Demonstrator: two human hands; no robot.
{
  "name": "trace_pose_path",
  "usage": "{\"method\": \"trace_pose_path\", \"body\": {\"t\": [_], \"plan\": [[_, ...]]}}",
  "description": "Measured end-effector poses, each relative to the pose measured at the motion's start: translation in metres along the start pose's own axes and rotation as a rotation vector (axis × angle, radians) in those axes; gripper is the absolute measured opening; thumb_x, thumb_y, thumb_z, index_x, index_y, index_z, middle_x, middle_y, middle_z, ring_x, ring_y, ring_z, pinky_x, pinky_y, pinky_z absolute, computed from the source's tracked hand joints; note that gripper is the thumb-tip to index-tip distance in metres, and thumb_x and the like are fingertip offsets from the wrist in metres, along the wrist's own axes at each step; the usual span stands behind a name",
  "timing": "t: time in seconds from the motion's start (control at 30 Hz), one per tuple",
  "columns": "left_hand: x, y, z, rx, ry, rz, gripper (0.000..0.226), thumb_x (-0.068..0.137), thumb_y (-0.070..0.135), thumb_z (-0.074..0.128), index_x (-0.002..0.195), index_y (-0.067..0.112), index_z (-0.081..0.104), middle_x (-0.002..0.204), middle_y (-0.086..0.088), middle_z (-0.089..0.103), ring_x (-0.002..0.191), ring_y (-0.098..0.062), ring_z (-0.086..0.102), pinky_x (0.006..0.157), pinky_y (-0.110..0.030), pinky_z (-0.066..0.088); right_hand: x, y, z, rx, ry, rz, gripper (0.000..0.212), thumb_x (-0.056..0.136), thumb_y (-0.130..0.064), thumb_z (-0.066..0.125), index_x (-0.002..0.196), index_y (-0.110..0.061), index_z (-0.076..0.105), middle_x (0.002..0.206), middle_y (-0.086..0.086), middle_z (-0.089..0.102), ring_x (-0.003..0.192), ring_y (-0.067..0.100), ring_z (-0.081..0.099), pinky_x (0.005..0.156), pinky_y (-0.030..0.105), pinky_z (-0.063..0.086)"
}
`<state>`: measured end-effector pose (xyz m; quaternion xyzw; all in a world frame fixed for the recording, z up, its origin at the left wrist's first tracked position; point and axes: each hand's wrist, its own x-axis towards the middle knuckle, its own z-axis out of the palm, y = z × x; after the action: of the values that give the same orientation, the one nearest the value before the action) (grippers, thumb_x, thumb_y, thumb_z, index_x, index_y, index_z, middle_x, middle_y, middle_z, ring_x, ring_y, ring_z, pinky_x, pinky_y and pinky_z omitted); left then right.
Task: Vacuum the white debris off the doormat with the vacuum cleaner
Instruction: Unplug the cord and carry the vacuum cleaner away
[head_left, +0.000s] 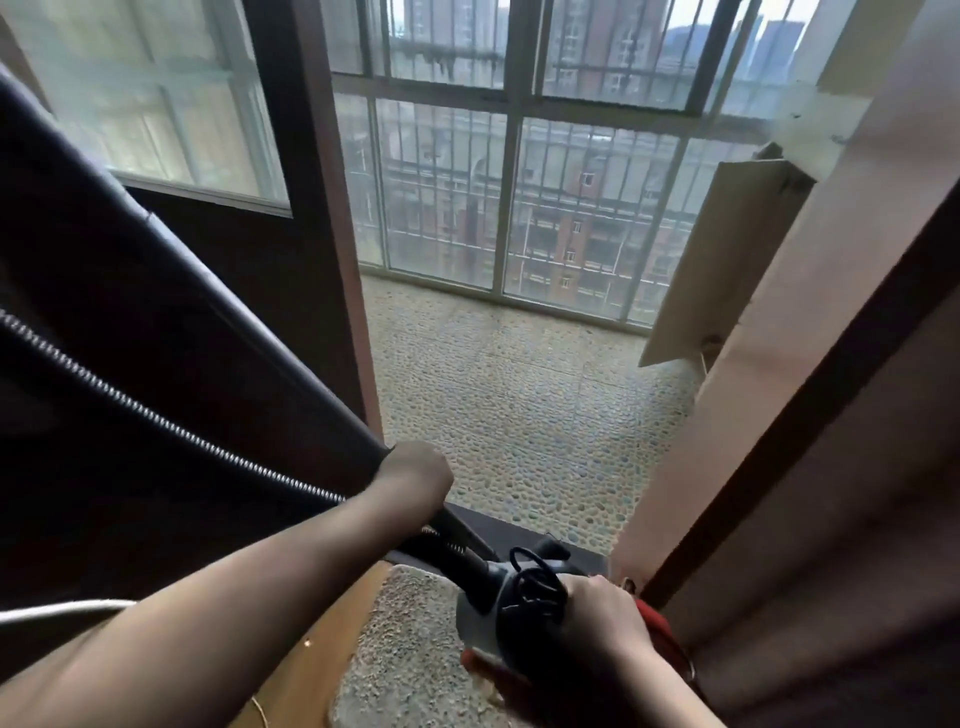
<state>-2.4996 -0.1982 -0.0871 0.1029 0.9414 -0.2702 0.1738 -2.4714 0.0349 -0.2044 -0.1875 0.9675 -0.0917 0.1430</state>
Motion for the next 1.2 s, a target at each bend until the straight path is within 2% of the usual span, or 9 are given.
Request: {"method": "trace_pose_path", "body": {"t": [0.17, 0.27, 0.33, 0.4, 0.57, 0.73, 0.9, 1.03, 1.2], "plan": [[-0.031, -0.059, 0.042, -0.017, -0.076, -0.125, 0.027, 0.096, 0.004, 0.049, 0.115, 0.009, 0.067, 0.121, -0.008, 0.066, 0.109, -0.029, 0.063, 0.072, -0.033, 0.044, 0.032, -0.069, -0.005, 0.011, -0.036, -0.129, 0.051, 0.080, -0.073, 0.046, 0.115, -0.039, 0.062, 0.108, -0.010, 0.072, 0.103, 0.016, 0.066, 0.077, 0.029, 0.045], [-0.052, -0.098, 0.073, -0.049, -0.114, -0.192, 0.027, 0.095, 0.005, 0.051, 0.116, 0.010, 0.067, 0.121, -0.007, 0.066, 0.109, -0.028, 0.065, 0.079, -0.033, 0.050, 0.054, -0.119, -0.010, 0.030, -0.053, -0.244, 0.047, 0.081, -0.068, 0.052, 0.116, -0.041, 0.065, 0.120, -0.027, 0.064, 0.106, 0.006, 0.064, 0.072, 0.019, 0.036], [-0.066, -0.125, 0.098, -0.061, -0.148, -0.232, 0.028, 0.095, 0.005, 0.050, 0.116, 0.010, 0.068, 0.121, -0.006, 0.067, 0.109, -0.028, 0.065, 0.081, -0.035, 0.051, 0.069, -0.157, -0.009, 0.038, -0.044, -0.320, 0.058, 0.075, -0.074, 0.045, 0.118, -0.041, 0.065, 0.129, -0.036, 0.054, 0.108, 0.002, 0.061, 0.070, 0.014, 0.032], [-0.082, -0.152, 0.127, -0.094, -0.175, -0.272, 0.029, 0.095, 0.006, 0.049, 0.116, 0.011, 0.068, 0.121, -0.006, 0.067, 0.109, -0.028, 0.066, 0.084, -0.036, 0.052, 0.084, -0.198, -0.001, 0.044, -0.041, -0.393, 0.074, 0.065, -0.080, 0.033, 0.116, -0.039, 0.067, 0.131, -0.037, 0.052, 0.103, 0.003, 0.063, 0.071, 0.016, 0.039], [-0.125, -0.220, 0.196, -0.136, -0.235, -0.396, 0.030, 0.094, 0.004, 0.049, 0.117, 0.011, 0.067, 0.120, -0.006, 0.068, 0.108, -0.028, 0.066, 0.087, -0.038, 0.054, 0.119, -0.299, 0.024, -0.015, -0.090, -0.468, 0.066, 0.070, -0.086, 0.045, 0.113, -0.040, 0.066, 0.122, -0.031, 0.059, 0.086, 0.004, 0.066, 0.069, 0.024, 0.052], [-0.173, -0.280, 0.257, -0.167, -0.285, -0.507, 0.030, 0.092, 0.003, 0.050, 0.112, 0.013, 0.069, 0.115, -0.006, 0.070, 0.105, -0.026, 0.068, 0.083, -0.036, 0.053, 0.137, -0.398, 0.031, -0.053, -0.116, -0.564, 0.061, 0.074, -0.073, 0.042, 0.114, -0.034, 0.066, 0.110, -0.014, 0.069, 0.078, 0.006, 0.062, 0.066, 0.022, 0.045], [-0.210, -0.332, 0.295, -0.205, -0.335, -0.594, 0.030, 0.093, 0.002, 0.049, 0.114, 0.012, 0.067, 0.119, -0.005, 0.067, 0.109, -0.026, 0.066, 0.082, -0.033, 0.050, 0.165, -0.469, 0.041, -0.152, -0.146, -0.635, 0.038, 0.083, -0.057, 0.052, 0.113, -0.036, 0.061, 0.104, -0.007, 0.072, 0.093, 0.016, 0.069, 0.074, 0.029, 0.050], [-0.223, -0.369, 0.323, -0.300, -0.433, -0.656, 0.030, 0.089, 0.004, 0.058, 0.116, 0.013, 0.067, 0.120, -0.005, 0.068, 0.108, -0.026, 0.066, 0.071, -0.032, 0.044, 0.196, -0.520, 0.045, -0.199, -0.211, -0.672, 0.039, 0.079, -0.056, 0.051, 0.107, -0.030, 0.062, 0.100, -0.002, 0.072, 0.095, 0.020, 0.068, 0.078, 0.032, 0.051], [-0.239, -0.408, 0.359, -0.384, -0.427, -0.799, 0.024, 0.089, 0.007, 0.059, 0.110, 0.013, 0.067, 0.112, -0.005, 0.069, 0.104, -0.029, 0.067, 0.079, -0.036, 0.051, 0.239, -0.584, 0.062, -0.206, -0.240, -0.761, 0.036, 0.082, -0.054, 0.054, 0.106, -0.028, 0.063, 0.103, -0.001, 0.072, 0.098, 0.021, 0.068, 0.080, 0.030, 0.049]]}}
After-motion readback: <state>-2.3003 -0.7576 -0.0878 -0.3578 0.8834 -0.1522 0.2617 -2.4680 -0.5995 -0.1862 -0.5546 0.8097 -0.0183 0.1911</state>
